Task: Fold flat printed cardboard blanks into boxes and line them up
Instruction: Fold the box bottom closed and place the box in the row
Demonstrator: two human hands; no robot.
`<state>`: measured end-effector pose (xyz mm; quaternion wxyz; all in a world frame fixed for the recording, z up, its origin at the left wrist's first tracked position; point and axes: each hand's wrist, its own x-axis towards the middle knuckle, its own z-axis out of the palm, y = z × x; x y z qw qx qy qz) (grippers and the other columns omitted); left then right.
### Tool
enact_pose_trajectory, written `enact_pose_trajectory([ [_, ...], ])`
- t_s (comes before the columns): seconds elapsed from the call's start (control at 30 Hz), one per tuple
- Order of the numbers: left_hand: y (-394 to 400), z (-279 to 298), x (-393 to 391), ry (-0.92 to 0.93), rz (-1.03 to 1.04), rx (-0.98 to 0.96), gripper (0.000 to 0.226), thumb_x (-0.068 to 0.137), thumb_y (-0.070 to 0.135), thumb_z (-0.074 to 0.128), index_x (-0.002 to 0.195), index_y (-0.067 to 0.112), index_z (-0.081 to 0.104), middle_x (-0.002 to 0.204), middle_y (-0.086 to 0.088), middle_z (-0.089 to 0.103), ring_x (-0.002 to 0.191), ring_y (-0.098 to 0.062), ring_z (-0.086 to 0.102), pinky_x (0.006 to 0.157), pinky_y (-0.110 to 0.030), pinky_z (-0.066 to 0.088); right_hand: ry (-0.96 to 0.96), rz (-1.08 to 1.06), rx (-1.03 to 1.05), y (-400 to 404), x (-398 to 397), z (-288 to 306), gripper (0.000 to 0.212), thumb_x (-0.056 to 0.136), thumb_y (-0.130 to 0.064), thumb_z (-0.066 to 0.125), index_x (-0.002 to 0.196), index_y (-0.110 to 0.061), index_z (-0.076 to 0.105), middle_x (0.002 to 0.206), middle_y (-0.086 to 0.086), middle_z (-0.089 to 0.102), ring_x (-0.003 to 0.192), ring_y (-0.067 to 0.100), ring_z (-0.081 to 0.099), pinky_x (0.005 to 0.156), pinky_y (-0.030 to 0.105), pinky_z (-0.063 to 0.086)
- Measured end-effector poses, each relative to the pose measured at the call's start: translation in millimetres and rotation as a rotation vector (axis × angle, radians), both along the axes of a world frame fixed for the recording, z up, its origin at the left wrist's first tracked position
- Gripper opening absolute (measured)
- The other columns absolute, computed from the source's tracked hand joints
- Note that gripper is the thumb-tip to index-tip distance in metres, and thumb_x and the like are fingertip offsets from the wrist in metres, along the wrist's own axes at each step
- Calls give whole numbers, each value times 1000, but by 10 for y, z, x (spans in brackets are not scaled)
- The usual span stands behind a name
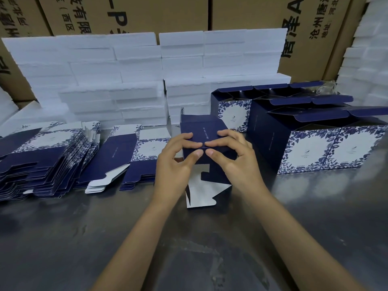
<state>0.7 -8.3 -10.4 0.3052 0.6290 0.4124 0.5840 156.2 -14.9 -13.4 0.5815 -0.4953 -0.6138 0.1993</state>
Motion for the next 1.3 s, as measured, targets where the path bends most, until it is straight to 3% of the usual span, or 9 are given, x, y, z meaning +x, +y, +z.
enact_pose_trajectory([
  [0.13,28,34,-101,29,-83,-33,19,87,10,75,98,26,76,130,15,62,118,15,52,77,-3,43,5,61,-22,-9,81,30,28,88,-16,79,98,-42,75,133,-13,57,120,-16,39,96,-2,27],
  [0.23,27,30,-95,16,-71,-17,21,87,8,74,94,27,76,128,13,63,119,13,53,79,-6,45,18,34,-11,-3,45,12,27,87,-15,79,92,-41,74,131,-13,58,116,-21,39,94,-4,26],
  [0.37,11,43,-65,-15,-49,-31,24,86,6,75,90,30,75,127,12,65,119,10,54,85,-8,44,23,45,-15,1,55,7,25,88,-16,79,93,-40,75,131,-14,58,119,-14,42,94,-1,29],
  [0.53,26,65,-128,14,-98,-95,25,86,12,76,95,35,76,130,21,62,123,13,50,112,-33,38,106,133,-73,2,138,26,22,86,-11,79,98,-29,78,133,-12,59,124,-3,48,90,7,36],
  [0.63,7,73,-96,-5,-83,-94,23,87,9,75,94,30,76,129,19,63,122,13,51,112,-30,39,98,107,-67,15,120,30,19,87,-11,79,99,-25,78,132,-12,60,120,-7,49,91,7,35],
  [0.77,31,90,-138,-28,-128,-146,23,85,8,75,95,28,76,129,20,63,126,6,51,110,-31,42,163,185,-102,22,237,32,17,88,-8,77,104,-15,79,133,-11,62,105,-12,56,80,7,42],
  [0.9,34,77,-137,-58,-107,-143,17,85,5,75,95,19,75,128,16,66,124,2,55,111,-45,42,173,161,-79,44,225,-2,16,87,-7,77,103,-10,78,132,-8,64,119,-5,56,82,9,45],
  [1.13,47,61,-145,-68,-119,-163,18,84,5,76,95,20,75,128,15,66,125,1,55,111,-48,41,164,222,-95,61,293,2,20,88,-4,76,107,-10,78,134,-9,62,108,-15,57,77,6,45],
  [1.3,27,76,-109,-73,-93,-146,18,85,4,75,91,21,75,126,15,67,123,1,57,109,-46,44,186,188,-88,66,258,-5,17,88,-4,76,104,-11,78,133,-9,64,119,-8,56,84,9,46],
])
